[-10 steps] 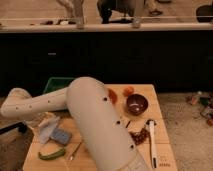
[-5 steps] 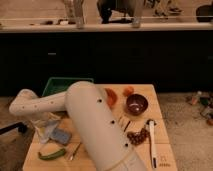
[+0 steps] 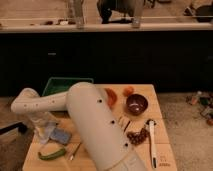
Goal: Wipe purple bowl with towel
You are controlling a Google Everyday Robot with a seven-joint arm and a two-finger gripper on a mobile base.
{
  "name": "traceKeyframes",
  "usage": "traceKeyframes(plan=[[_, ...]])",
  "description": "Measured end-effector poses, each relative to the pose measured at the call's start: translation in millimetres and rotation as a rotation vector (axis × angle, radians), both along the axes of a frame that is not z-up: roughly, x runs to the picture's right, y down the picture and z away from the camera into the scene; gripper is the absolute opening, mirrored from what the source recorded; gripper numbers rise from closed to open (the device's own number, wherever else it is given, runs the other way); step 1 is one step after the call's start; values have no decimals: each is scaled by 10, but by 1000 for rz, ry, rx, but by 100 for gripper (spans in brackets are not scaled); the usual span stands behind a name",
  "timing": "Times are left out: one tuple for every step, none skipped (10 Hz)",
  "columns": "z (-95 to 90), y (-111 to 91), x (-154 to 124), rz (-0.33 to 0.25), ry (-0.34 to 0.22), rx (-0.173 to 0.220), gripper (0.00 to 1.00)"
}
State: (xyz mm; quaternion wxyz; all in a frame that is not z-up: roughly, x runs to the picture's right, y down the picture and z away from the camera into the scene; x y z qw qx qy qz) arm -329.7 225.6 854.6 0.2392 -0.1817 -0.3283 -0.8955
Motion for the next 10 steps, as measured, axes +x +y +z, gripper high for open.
traceKeyframes(plan=[[-11, -13, 0, 0, 0, 1, 27], [-24, -23, -7, 0, -1, 2, 19], [-36, -44, -2, 0, 1, 3, 7], [-27, -60, 19, -1, 6, 5, 1], [-24, -61, 24, -1, 7, 5, 0], [-24, -63, 24, 0, 7, 5, 0], [-16, -75, 33, 2, 5, 5, 0], [-26, -95, 29, 2, 1, 13, 0], [-100, -156, 3, 3, -2, 32, 0], [-209, -211, -43, 6, -10, 48, 0]])
